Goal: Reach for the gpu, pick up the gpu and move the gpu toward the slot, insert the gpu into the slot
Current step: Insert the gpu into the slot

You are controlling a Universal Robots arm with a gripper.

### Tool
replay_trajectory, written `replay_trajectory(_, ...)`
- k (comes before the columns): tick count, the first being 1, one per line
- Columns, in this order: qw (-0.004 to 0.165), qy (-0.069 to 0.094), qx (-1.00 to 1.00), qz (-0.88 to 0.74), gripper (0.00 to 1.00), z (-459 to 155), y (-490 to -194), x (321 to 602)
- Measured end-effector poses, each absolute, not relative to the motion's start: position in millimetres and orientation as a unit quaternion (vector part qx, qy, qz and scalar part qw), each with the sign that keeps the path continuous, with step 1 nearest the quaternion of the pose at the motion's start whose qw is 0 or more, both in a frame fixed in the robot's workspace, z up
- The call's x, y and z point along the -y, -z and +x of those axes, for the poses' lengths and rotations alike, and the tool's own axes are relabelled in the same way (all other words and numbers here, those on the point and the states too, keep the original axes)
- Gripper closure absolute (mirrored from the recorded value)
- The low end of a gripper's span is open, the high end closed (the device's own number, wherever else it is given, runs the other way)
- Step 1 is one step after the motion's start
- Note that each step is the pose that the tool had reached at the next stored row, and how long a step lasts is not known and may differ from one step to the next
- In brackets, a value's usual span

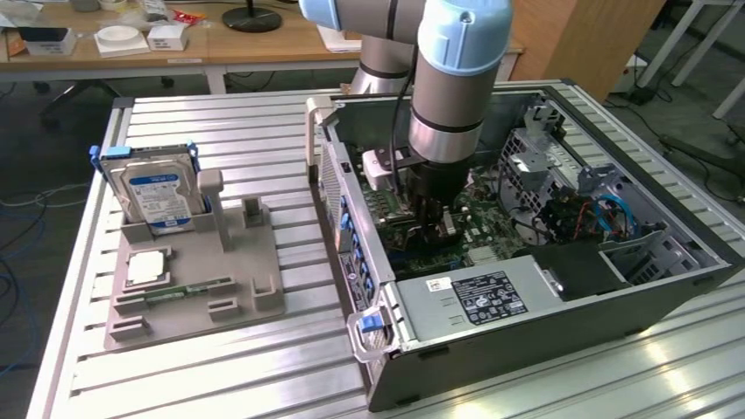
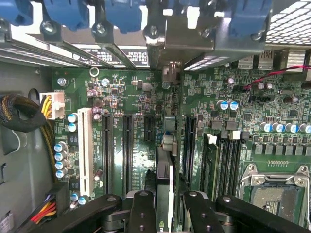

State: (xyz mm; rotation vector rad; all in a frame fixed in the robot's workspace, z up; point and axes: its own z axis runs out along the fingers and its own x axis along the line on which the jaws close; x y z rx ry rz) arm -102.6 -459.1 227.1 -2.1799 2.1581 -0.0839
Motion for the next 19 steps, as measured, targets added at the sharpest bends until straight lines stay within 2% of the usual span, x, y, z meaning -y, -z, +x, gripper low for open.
replay_trajectory(19,0.037,0.027,-0.703,-0.710,0.73,-102.5,-227.0,459.1)
